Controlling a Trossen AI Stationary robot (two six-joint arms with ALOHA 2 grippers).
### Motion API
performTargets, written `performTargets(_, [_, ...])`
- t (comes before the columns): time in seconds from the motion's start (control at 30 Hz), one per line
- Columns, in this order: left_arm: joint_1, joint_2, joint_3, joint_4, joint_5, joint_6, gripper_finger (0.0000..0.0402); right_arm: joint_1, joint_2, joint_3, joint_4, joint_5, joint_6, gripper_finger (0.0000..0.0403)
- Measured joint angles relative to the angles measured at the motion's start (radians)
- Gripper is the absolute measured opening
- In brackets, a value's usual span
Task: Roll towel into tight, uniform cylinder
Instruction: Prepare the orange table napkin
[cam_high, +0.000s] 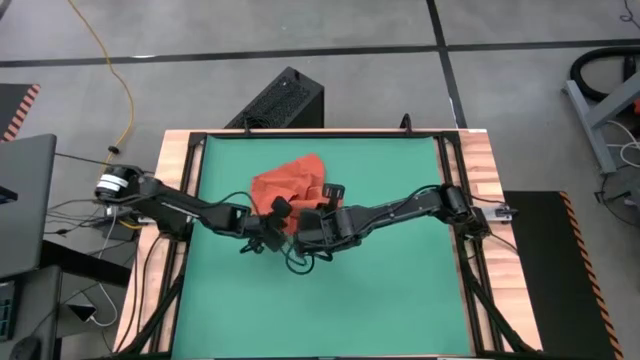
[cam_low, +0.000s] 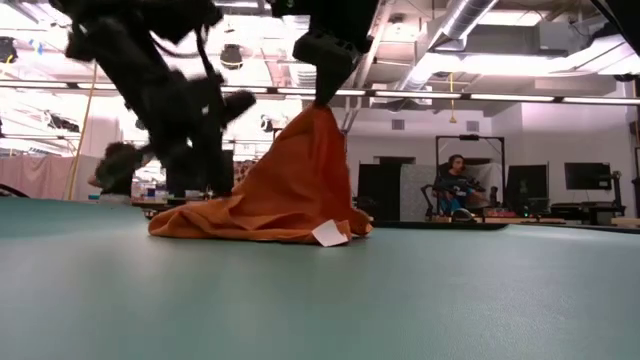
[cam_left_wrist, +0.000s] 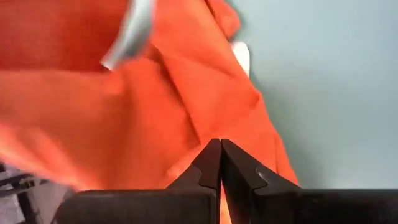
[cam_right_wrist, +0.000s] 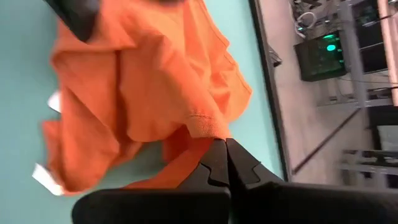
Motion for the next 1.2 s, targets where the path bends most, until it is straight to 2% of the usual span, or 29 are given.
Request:
performTargets(0.1, [-0.035, -0.087, 0.000, -0.030, -0.016, -0.032, 0.0000, -0.002, -0.018, 0.000, -0.005, 0.002, 0.000, 0.0001])
performTargets(0.23, [-0.073, -0.212, 0.000, -0.065, -0.098, -0.050, 0.0000, 0.002, -0.066, 0.000, -0.010, 0.001, 0.000, 0.0001])
performTargets(0.4, [-0.059, -0.265, 0.001, -0.061, 0.035, -0.008, 0.0003, 0.014, -0.128, 0.000, -0.013, -0.006, 0.001, 0.0001])
performTargets(0.67, [-0.013, -0.105, 0.000, 0.071, 0.167, 0.177, 0.0058, 0.014, -0.133, 0.000, 0.013, -0.056, -0.007, 0.0000])
performTargets(0.87, [-0.010, 0.046, 0.042, 0.102, 0.089, 0.234, 0.0103, 0.020, -0.133, 0.000, 0.011, -0.084, -0.007, 0.0000])
performTargets(1.0, [-0.009, 0.105, 0.089, 0.111, 0.141, 0.248, 0.0115, 0.025, -0.132, 0.000, 0.007, -0.084, -0.010, 0.0000])
performTargets(1.2, [-0.008, 0.146, 0.129, 0.104, 0.137, 0.330, 0.0117, 0.030, -0.132, 0.000, 0.007, -0.084, -0.009, 0.0000])
